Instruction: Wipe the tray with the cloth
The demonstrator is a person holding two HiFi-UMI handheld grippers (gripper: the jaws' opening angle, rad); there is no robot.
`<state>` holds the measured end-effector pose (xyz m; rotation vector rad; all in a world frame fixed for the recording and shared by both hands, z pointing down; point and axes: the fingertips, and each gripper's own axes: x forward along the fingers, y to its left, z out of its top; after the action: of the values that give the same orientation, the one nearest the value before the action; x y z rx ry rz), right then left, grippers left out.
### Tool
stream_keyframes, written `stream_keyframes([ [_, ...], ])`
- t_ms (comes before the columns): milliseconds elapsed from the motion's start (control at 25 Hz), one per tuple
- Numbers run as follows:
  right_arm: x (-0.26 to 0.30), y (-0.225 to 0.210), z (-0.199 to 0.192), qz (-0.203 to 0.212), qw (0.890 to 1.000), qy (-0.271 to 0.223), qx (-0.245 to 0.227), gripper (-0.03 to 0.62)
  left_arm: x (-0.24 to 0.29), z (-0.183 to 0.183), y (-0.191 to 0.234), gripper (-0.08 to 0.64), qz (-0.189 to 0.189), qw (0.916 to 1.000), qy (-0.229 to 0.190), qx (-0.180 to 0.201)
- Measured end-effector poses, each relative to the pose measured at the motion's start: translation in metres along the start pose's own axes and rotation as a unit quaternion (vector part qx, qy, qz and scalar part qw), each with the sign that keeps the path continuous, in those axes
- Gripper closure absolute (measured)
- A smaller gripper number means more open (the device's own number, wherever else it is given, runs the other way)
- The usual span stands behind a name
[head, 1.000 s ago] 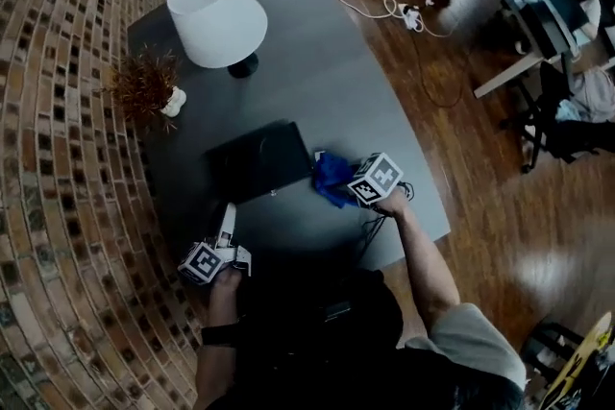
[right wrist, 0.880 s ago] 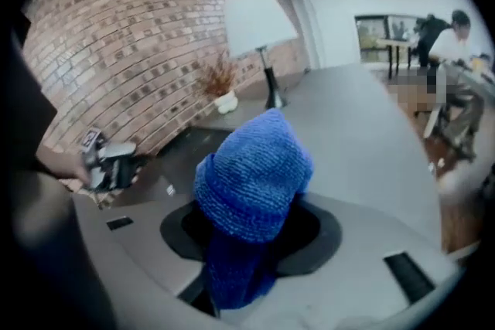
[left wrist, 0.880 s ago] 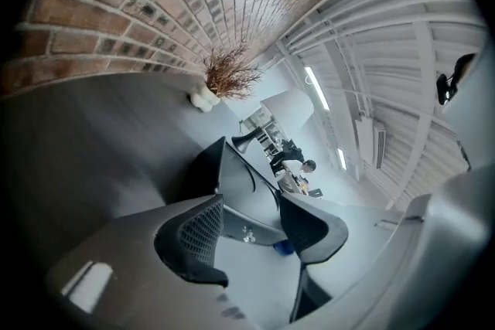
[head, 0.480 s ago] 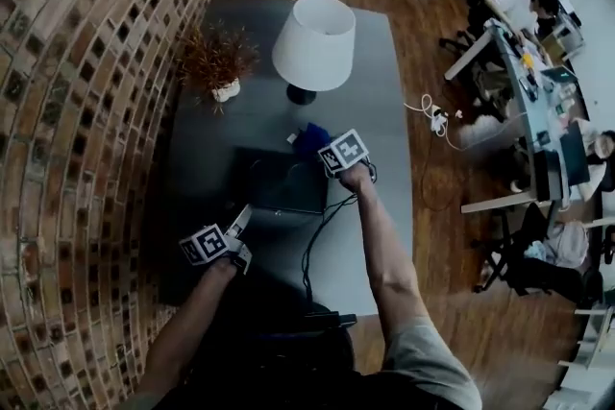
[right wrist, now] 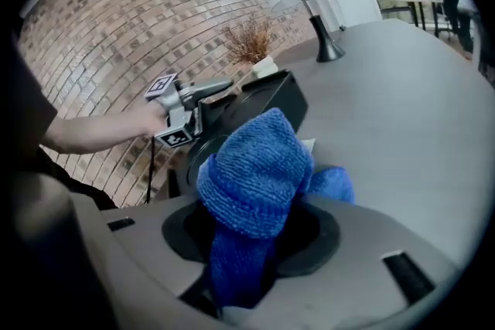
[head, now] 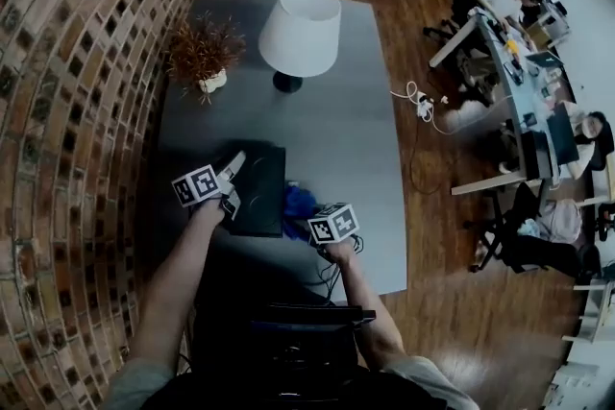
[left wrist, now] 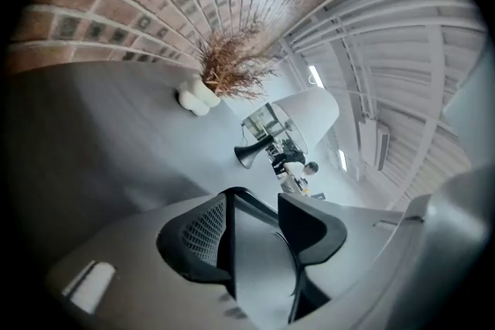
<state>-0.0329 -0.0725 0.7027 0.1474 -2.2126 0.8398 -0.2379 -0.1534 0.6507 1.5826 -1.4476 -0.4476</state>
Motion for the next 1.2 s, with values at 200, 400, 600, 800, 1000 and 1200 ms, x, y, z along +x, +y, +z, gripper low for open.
stream_keyframes([
  [200, -0.014, -0.02, 0.003, -0.049, 0.997, -0.054, 0.032, 0.426, -0.023, -0.002, -0.017, 0.364, -0.01, 0.9979, 0.031, 0.055],
  [400, -0.046, -0.067, 0.109, -0.06, 0.971, -0.208, 0.098, 0.423, -0.112, -0.047, -0.052, 0.365, -0.035, 0.9949, 0.068, 0.066],
  [600, -0.018, -0.087, 0.145, -0.029, 0.976, -0.194, 0.091, 0.423, -0.139, -0.119, -0.074, 0.376, -0.048, 0.9893, 0.118, 0.071],
  [800, -0.007, -0.046, 0.095, 0.045, 0.978, -0.167, 0.115, 0.425, -0.14, -0.13, -0.067, 0.378, -0.044, 0.9917, 0.109, 0.051],
  [1000, -0.013, 0.014, 0.008, 0.067, 0.994, -0.072, 0.044, 0.426, -0.12, -0.123, -0.058, 0.377, -0.024, 0.9916, 0.101, 0.078],
  [1200, -0.005, 0.064, -0.079, 0.077, 0.996, 0.043, -0.034, 0.426, -0.122, -0.13, -0.064, 0.379, -0.017, 0.9911, 0.101, 0.085],
])
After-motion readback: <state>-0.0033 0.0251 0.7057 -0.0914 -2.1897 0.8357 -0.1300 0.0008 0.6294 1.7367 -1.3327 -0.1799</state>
